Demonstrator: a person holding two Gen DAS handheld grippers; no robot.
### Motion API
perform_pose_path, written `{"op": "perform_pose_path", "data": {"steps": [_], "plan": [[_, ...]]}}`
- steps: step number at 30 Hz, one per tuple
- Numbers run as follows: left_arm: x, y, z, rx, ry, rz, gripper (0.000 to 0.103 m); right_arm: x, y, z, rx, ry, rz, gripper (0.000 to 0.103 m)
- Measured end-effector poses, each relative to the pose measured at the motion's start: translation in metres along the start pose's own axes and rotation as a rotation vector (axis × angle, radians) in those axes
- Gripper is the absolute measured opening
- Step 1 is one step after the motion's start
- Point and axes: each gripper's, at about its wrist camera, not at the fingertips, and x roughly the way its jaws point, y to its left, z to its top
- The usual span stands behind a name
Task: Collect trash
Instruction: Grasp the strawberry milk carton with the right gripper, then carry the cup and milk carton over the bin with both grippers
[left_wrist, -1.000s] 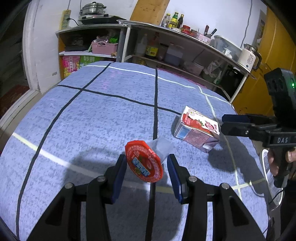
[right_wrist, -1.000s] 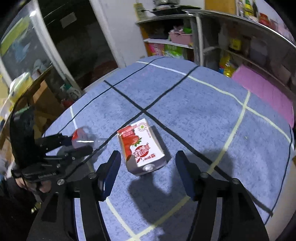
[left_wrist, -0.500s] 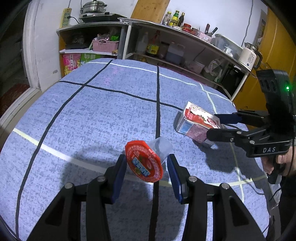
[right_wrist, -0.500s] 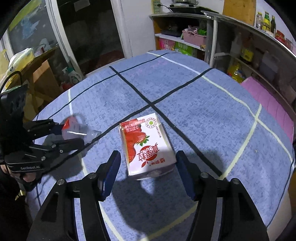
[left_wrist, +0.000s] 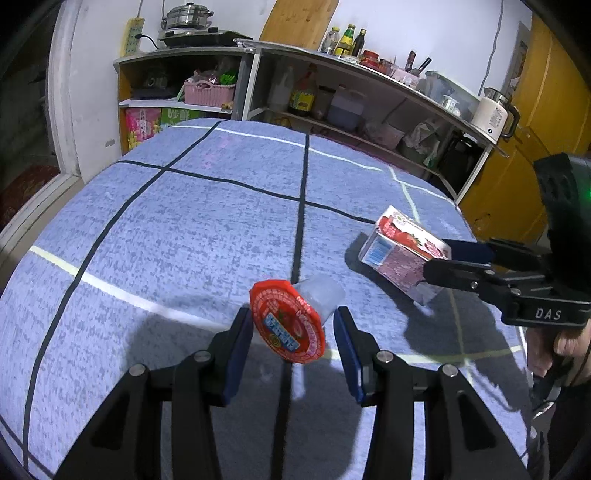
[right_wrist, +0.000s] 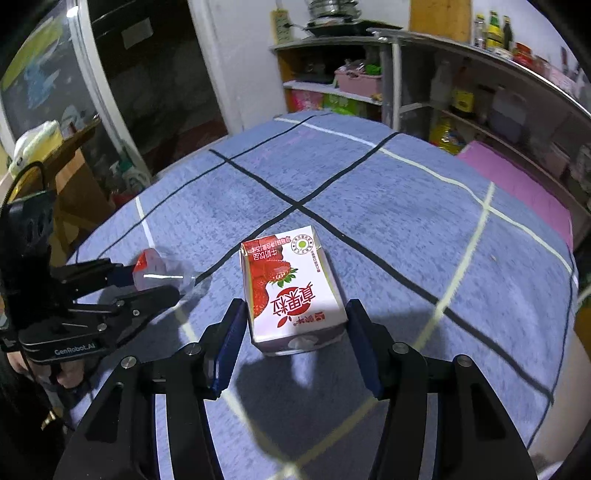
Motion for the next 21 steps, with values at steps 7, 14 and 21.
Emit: {"op": "perform_pose_path", "data": {"steps": [7,14,21], "plan": [[-0.025,-0.019,-0.013,0.005,-0.026,-0.030,0.047,-0.042,0.009,-0.031,0.050,-0.059,-0.032,0.056],[-0.045,-0.051,-0.027,0.034,-0.034,-0.069,0.047,-0.090,0.016,-0.067,0.095,-0.110,-0.046,0.056],[-0.064,-0.092,-0.040,0.090,-0.042,-0.113,0.047,-0.135,0.016,-0.104,0.155,-0.165,-0.073,0.056]]}}
